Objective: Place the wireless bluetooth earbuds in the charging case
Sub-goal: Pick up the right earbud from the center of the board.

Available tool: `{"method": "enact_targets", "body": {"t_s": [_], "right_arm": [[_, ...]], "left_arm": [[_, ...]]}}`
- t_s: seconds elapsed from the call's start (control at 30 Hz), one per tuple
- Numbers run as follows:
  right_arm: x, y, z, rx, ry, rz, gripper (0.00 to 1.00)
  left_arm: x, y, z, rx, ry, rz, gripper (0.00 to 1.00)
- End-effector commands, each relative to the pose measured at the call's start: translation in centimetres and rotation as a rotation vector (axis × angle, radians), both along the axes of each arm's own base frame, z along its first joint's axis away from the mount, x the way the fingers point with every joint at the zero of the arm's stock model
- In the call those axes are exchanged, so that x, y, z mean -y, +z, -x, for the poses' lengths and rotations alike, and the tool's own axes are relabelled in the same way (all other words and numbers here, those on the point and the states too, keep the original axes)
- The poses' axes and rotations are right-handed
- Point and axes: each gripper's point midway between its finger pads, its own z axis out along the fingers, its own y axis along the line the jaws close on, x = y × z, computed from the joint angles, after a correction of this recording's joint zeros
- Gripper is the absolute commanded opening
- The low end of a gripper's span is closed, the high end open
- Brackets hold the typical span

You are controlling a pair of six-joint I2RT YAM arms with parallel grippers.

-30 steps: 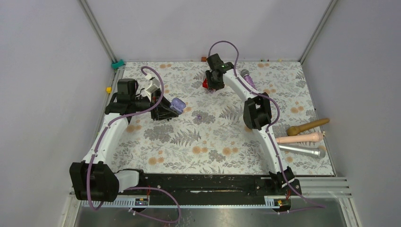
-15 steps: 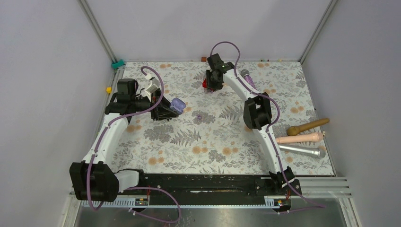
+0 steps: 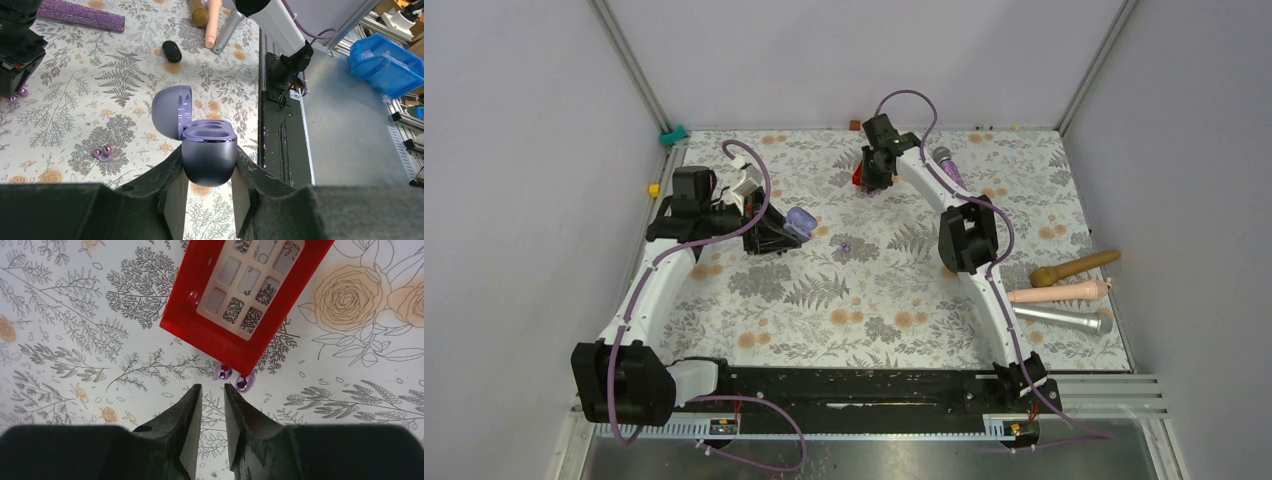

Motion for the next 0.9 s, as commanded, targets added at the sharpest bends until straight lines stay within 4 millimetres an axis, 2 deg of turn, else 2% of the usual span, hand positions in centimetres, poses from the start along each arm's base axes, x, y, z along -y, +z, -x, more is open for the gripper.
{"method": "enact_targets", "body": {"t_s": [0.0,0.1,0.4,0.63,0.87], "right_arm": [[0.0,-0.9,-0.4,-0.043,-0.122,-0.051,0.3],[0.6,-1.5,-0.4,-0.06,-0.186,-0.037,0.3],[1.5,-1.4,-1.2,-0.052,-0.266,-0.028,0.29],[3.1,-1.5,-1.3,-0.058,-0.317,0.005,0.28],[2.7,-1.4,-0.8,-0.079,-0.28,-0.013,0.17]], "left_arm": [[0.1,0.7,0.2,0.028,-0.04,0.034,0.0],[0.1,0.7,0.2,0.024,-0.04,0.035,0.0],[0.1,0.6,0.1,0.019,-0.038,0.034,0.0],[0.1,0.4,-0.1,0.01,-0.04,0.035,0.0],[0.1,0.5,0.0,0.011,-0.04,0.035,0.0]]}}
